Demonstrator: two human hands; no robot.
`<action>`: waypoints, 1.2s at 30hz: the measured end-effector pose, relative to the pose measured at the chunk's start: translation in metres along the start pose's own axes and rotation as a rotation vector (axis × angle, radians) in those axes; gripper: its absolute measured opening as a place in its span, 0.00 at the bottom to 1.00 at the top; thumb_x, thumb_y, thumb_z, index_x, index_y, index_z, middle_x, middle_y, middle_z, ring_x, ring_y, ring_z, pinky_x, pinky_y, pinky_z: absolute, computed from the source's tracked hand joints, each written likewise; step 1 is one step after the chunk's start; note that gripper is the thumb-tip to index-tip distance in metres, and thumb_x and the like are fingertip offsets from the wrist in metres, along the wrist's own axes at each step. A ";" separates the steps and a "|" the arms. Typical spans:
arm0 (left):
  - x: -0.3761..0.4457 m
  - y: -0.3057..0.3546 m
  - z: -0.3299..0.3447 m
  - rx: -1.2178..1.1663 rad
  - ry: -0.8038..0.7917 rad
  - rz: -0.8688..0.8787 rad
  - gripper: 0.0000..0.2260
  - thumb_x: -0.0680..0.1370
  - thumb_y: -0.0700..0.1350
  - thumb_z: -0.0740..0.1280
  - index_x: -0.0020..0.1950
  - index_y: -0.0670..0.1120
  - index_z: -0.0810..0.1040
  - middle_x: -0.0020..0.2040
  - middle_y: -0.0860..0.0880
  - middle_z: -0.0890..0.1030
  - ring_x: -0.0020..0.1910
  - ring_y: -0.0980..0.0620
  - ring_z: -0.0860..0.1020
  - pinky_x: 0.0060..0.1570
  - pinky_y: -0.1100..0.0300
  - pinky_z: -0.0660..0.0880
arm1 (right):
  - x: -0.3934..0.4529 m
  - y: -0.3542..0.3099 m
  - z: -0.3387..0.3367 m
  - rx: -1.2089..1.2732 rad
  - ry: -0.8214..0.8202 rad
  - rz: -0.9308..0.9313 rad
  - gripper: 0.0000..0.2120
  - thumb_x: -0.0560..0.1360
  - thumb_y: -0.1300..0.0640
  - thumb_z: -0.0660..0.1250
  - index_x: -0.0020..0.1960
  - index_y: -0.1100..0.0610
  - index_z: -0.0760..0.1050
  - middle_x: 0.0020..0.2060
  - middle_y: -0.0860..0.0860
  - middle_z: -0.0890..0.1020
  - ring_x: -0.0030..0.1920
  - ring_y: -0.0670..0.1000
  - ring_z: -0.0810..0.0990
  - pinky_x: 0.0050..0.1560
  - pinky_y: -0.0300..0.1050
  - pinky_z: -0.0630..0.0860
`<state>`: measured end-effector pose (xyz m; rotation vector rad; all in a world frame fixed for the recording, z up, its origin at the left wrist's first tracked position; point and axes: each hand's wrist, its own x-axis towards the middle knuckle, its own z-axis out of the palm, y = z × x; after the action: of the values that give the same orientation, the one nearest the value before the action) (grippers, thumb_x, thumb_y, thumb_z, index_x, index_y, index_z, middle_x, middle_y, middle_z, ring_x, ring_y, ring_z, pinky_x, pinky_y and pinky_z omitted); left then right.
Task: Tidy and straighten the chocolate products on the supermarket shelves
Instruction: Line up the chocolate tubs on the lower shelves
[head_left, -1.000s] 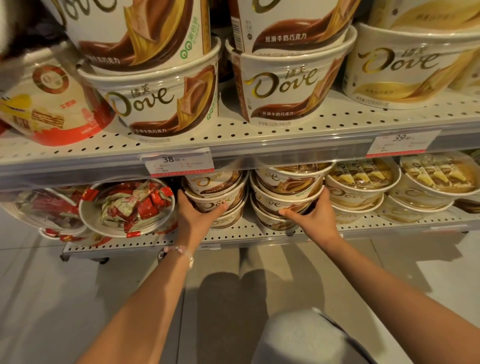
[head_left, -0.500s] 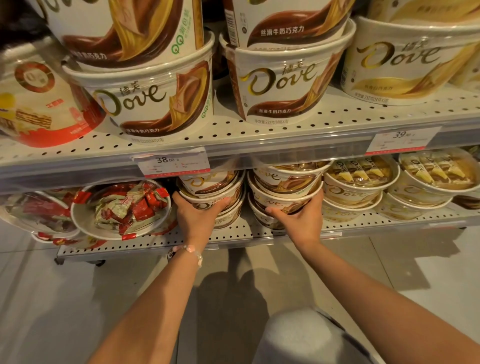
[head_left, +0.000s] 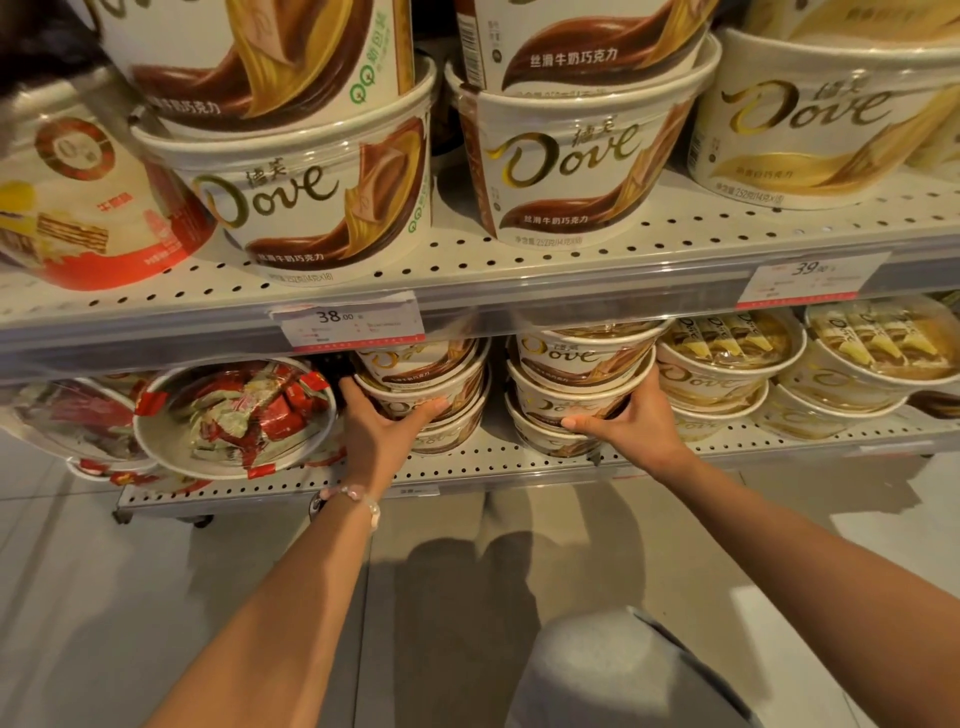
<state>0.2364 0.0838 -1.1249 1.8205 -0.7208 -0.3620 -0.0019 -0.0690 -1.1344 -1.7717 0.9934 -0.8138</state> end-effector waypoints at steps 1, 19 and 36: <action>-0.001 -0.001 0.000 -0.008 -0.004 -0.011 0.43 0.61 0.48 0.80 0.69 0.44 0.61 0.54 0.63 0.71 0.48 0.83 0.67 0.42 0.85 0.63 | 0.000 0.000 0.000 0.002 -0.005 -0.001 0.56 0.52 0.46 0.81 0.72 0.52 0.55 0.62 0.44 0.71 0.64 0.42 0.70 0.59 0.25 0.65; 0.001 -0.009 0.027 -0.005 0.116 -0.191 0.57 0.50 0.60 0.81 0.72 0.50 0.57 0.69 0.50 0.70 0.64 0.57 0.67 0.62 0.61 0.61 | -0.022 -0.017 0.037 -0.121 0.286 0.044 0.60 0.52 0.48 0.83 0.74 0.56 0.52 0.70 0.52 0.66 0.71 0.52 0.63 0.72 0.50 0.62; 0.006 0.000 0.003 0.091 -0.123 0.053 0.29 0.60 0.49 0.81 0.58 0.46 0.77 0.54 0.53 0.81 0.53 0.62 0.78 0.51 0.76 0.70 | -0.004 -0.005 0.014 -0.085 0.087 0.006 0.59 0.52 0.47 0.83 0.74 0.53 0.52 0.69 0.49 0.69 0.69 0.48 0.67 0.69 0.45 0.66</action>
<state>0.2401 0.0779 -1.1256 1.8732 -0.8813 -0.4146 0.0093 -0.0590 -1.1348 -1.8171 1.1054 -0.8624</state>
